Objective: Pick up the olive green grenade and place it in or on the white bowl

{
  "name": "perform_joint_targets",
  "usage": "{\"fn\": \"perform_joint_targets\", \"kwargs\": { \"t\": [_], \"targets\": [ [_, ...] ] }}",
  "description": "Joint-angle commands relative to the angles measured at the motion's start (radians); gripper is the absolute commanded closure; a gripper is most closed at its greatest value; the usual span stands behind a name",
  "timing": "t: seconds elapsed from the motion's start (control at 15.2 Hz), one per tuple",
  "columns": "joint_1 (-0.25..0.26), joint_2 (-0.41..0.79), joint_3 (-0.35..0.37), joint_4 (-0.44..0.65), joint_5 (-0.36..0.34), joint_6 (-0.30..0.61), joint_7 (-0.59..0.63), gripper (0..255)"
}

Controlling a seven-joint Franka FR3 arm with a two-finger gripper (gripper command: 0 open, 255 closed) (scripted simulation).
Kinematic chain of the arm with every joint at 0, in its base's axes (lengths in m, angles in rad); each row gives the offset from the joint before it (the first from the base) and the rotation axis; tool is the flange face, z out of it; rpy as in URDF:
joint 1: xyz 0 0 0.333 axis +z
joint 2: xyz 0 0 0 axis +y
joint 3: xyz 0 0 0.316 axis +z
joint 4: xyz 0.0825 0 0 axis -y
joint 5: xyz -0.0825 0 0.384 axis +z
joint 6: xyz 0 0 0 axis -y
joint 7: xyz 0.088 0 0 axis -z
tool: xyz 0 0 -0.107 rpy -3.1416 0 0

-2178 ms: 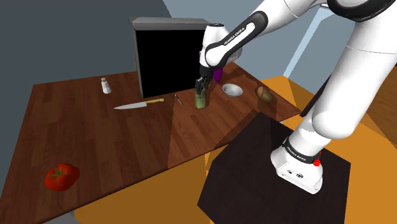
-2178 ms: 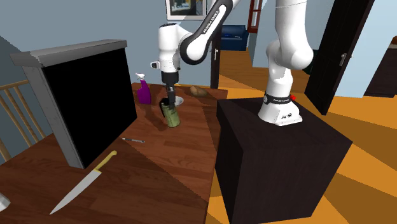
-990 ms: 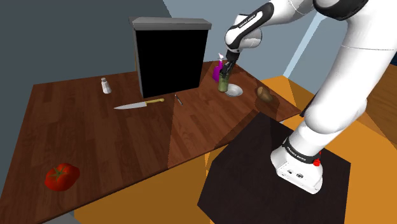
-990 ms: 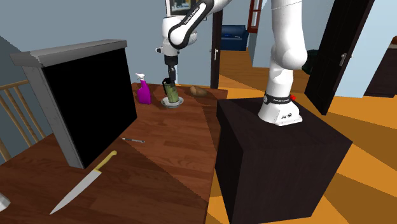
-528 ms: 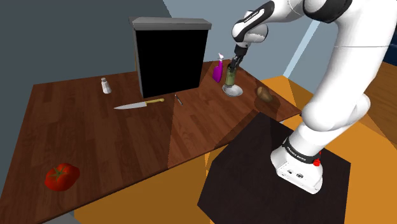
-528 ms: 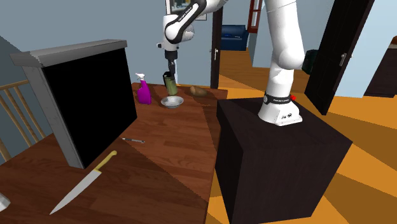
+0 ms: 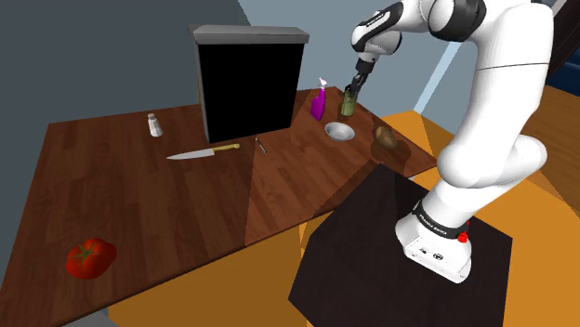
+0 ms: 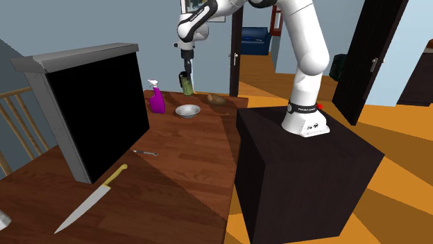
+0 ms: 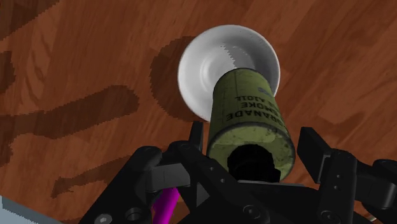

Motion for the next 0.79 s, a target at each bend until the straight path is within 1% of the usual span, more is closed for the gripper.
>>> {"fn": "perform_joint_targets", "kwargs": {
  "t": [0.0, 0.73],
  "targets": [
    [-0.016, 0.03, 0.0, 0.033, 0.007, -0.004, -0.019, 255],
    [-0.025, 0.113, 0.014, 0.008, 0.028, 0.103, -0.033, 255]
  ]
}}
